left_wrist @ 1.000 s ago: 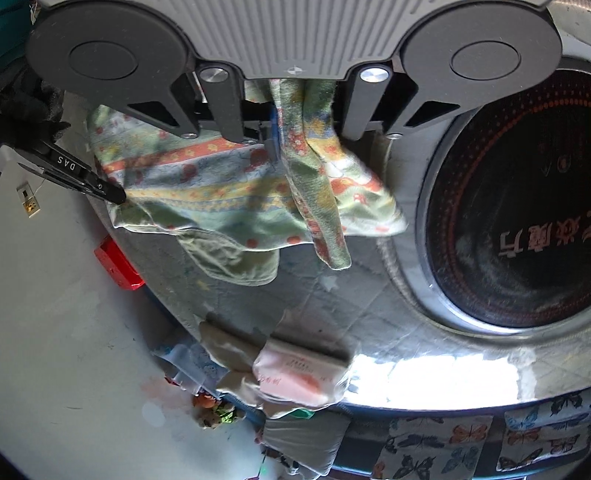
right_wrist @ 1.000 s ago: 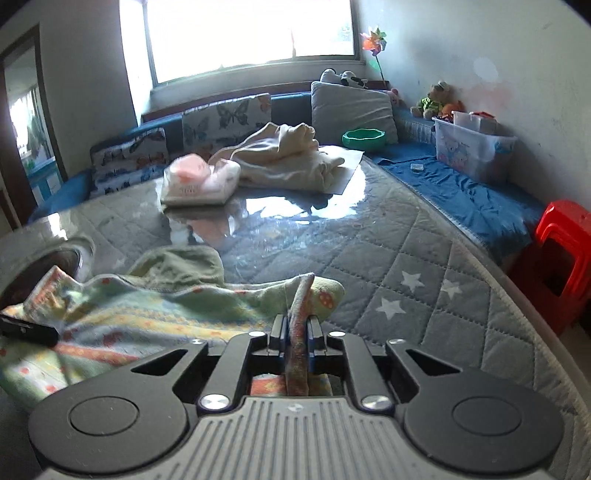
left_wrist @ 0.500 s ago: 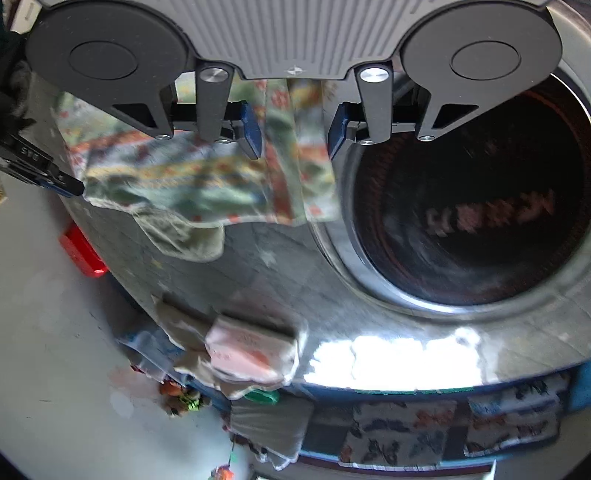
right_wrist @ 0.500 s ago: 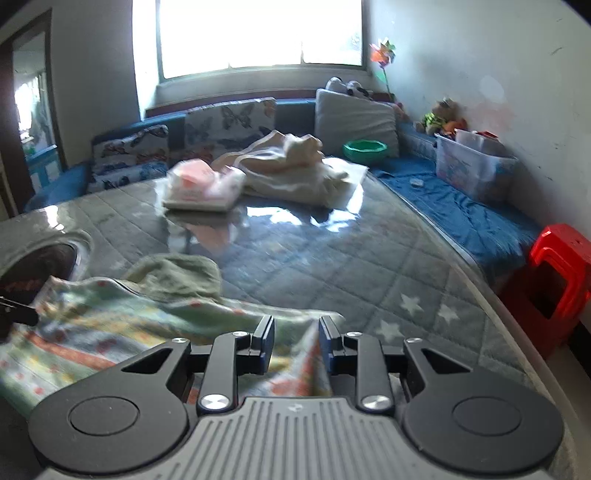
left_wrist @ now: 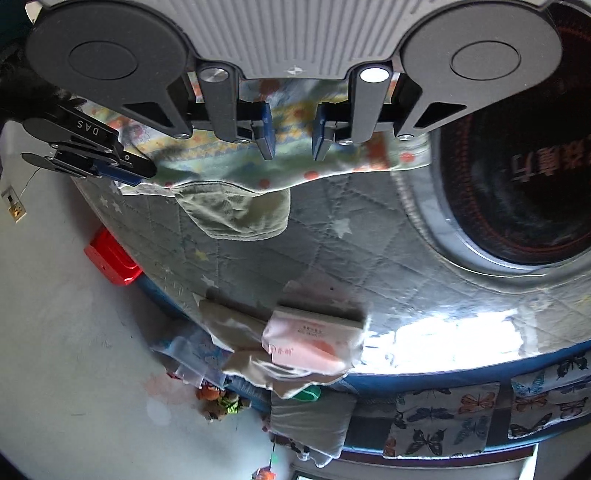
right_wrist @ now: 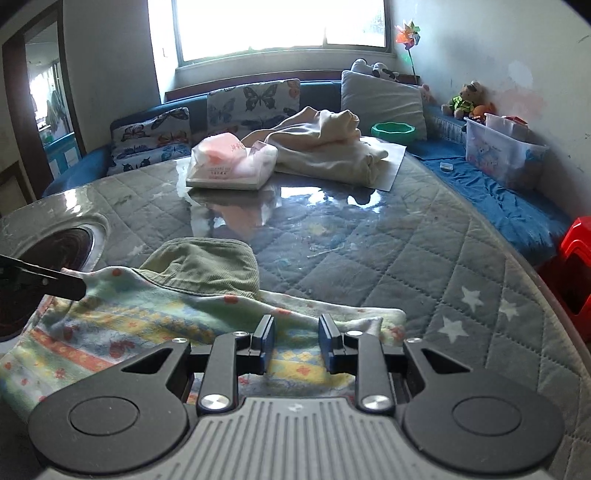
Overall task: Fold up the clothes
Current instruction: 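Open the left gripper and press the folded shirt flat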
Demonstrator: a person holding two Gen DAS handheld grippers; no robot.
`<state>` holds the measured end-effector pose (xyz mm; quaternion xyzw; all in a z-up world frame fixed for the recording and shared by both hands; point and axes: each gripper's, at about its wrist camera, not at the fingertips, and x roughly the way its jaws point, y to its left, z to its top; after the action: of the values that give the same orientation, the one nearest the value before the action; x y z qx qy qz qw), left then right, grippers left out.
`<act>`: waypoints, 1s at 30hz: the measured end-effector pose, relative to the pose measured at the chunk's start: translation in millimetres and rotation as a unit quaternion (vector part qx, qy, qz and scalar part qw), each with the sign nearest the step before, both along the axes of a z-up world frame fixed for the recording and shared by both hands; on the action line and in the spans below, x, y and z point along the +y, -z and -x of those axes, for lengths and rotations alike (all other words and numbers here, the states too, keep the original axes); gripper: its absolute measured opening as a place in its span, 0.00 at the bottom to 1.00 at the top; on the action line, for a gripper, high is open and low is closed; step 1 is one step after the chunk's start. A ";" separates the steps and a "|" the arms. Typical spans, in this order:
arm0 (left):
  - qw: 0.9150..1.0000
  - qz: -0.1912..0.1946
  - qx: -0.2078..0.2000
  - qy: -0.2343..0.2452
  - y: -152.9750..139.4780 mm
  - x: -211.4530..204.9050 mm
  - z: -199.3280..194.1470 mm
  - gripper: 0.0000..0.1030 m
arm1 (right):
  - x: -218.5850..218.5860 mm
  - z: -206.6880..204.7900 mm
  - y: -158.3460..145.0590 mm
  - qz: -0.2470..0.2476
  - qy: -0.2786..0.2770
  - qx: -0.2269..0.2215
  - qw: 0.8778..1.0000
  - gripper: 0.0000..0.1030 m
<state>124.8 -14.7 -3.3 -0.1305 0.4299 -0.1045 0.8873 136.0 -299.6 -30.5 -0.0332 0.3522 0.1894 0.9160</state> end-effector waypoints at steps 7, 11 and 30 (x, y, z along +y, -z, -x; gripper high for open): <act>1.000 0.003 -0.006 0.020 1.0 -16.4 -14.8 0.23 | 10.8 -1.1 -8.4 -0.003 -0.019 -0.011 1.000 0.30; 1.000 -0.002 0.001 0.013 8.7 -17.7 -24.9 0.23 | 20.9 -5.9 -1.7 0.005 -0.027 -0.004 1.000 0.35; 0.998 -0.022 -0.017 0.058 -7.5 -18.6 42.1 0.23 | 36.9 59.6 -19.5 0.017 -0.119 -0.009 0.993 0.46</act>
<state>82.6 -33.4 4.2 -0.0838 0.4239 -0.1484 0.8895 76.4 -262.7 -11.0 -0.0924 0.3404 0.2903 0.8896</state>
